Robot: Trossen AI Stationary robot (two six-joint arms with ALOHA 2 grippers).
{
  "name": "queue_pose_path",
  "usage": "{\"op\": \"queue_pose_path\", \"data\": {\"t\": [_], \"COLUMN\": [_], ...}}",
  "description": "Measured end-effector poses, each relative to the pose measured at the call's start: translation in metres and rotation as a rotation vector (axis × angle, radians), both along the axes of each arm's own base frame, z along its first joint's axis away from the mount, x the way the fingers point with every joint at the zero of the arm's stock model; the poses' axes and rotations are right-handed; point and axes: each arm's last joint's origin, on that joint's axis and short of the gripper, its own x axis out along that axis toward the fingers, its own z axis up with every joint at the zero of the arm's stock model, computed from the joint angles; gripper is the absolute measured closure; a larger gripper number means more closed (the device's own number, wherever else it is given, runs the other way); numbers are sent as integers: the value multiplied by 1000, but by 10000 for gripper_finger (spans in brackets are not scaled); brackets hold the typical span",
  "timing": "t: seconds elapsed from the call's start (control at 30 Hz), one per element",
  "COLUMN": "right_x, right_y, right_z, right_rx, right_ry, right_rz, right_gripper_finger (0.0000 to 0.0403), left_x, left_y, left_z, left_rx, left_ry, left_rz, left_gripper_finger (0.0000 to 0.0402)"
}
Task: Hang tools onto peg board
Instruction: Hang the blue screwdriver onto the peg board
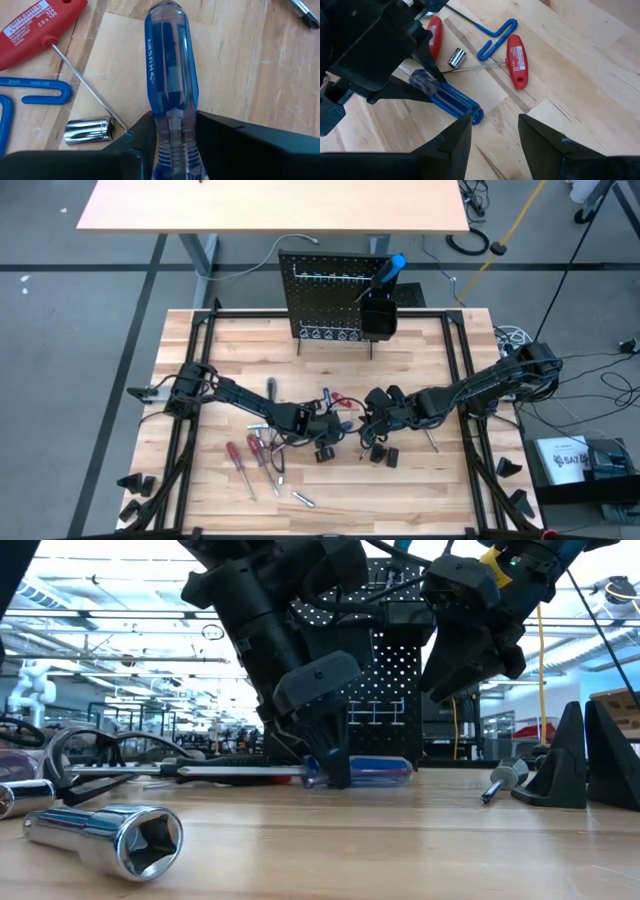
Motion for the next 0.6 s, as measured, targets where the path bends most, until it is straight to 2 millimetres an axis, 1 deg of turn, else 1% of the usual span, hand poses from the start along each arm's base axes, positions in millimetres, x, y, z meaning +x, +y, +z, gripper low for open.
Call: {"op": "queue_pose_path", "data": {"t": [0.03,0.13,0.33,0.4,0.47,0.6], "right_x": [0,0,-1,-3,-5,-12], "right_y": [0,0,3,5,5,6], "right_z": [0,0,-1,-1,3,12], "right_rx": [1,3,29,24,24,-2], "right_ry": [0,1,25,34,25,2], "right_rz": [1,2,50,56,58,53], "right_gripper_finger": [248,248,248,248,248,248], "left_x": [0,1,0,-1,2,4], "left_y": [0,-1,0,0,-1,-3], "left_z": [0,2,20,31,47,66], "left_rx": [0,-3,-16,-22,-32,-83], "left_ry": [-6,-22,-74,-107,-188,-299], "left_rz": [0,0,-1,-7,-19,-58], "left_gripper_finger": [298,299,299,299,299,299]}}
